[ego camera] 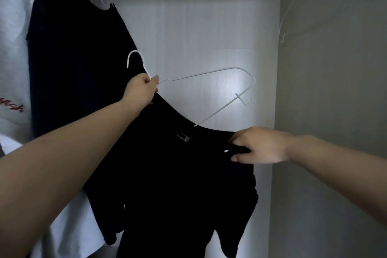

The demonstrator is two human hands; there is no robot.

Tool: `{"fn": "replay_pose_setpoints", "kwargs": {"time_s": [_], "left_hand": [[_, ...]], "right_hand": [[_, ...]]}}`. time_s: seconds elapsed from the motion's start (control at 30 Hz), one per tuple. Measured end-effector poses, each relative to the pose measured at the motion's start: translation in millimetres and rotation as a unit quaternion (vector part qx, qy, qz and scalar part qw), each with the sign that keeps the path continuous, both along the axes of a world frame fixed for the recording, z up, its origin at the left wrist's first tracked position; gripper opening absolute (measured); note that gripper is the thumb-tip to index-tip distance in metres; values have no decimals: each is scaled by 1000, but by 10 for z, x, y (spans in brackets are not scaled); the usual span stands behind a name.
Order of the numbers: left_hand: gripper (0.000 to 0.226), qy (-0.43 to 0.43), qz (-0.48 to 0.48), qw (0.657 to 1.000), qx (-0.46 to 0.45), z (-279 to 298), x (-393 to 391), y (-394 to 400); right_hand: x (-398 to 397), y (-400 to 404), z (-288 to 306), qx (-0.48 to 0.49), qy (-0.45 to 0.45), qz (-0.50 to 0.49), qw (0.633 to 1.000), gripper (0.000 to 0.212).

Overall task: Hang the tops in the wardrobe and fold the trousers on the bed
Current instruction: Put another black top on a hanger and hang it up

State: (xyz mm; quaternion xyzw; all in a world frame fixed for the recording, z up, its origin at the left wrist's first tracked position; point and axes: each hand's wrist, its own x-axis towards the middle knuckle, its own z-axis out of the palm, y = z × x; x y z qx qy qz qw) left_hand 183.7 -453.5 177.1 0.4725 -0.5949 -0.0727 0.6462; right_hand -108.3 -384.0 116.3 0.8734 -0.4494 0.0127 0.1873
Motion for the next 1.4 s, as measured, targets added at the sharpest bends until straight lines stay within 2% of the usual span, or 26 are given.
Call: {"fn": "replay_pose_setpoints", "kwargs": {"time_s": [0.07, 0.2, 0.47, 0.63, 0.7, 0.83, 0.93, 1.03, 1.17, 1.27, 1.4], "left_hand": [[30, -20, 4, 1000, 4, -35, 12, 12], [40, -129, 49, 990, 14, -139, 82, 60], [39, -100, 52, 993, 30, -259, 159, 64], [41, -128, 42, 990, 27, -323, 171, 52], [36, -150, 45, 987, 19, -344, 153, 61], [35, -248, 73, 966, 4, -469, -26, 103], [37, -270, 70, 960, -5, -464, -218, 128], [39, -259, 51, 964, -22, -363, -431, 193], [36, -274, 30, 960, -54, -328, -540, 265], [19, -291, 16, 954, -76, -338, -459, 270], [23, -332, 59, 939, -70, -367, -219, 222]], "right_hand": [[-67, 44, 110, -13, -3, 2, 1000, 32], [-199, 120, 305, -55, 25, -4, 998, 30], [-226, 224, 467, -111, 41, 55, 991, 37], [-267, 240, 525, -92, 55, 20, 994, 35], [-288, 217, 512, -85, 63, 1, 994, 34], [-304, 172, 538, -85, 87, -34, 992, 36], [-198, 130, 505, -97, 78, -6, 992, 35], [-40, 40, 422, -118, 85, 38, 989, 28], [-73, -54, 390, -183, 102, 41, 977, 26], [-208, -68, 399, -235, 94, 49, 966, 26], [-398, -65, 442, -266, 81, 18, 960, 30]]}}
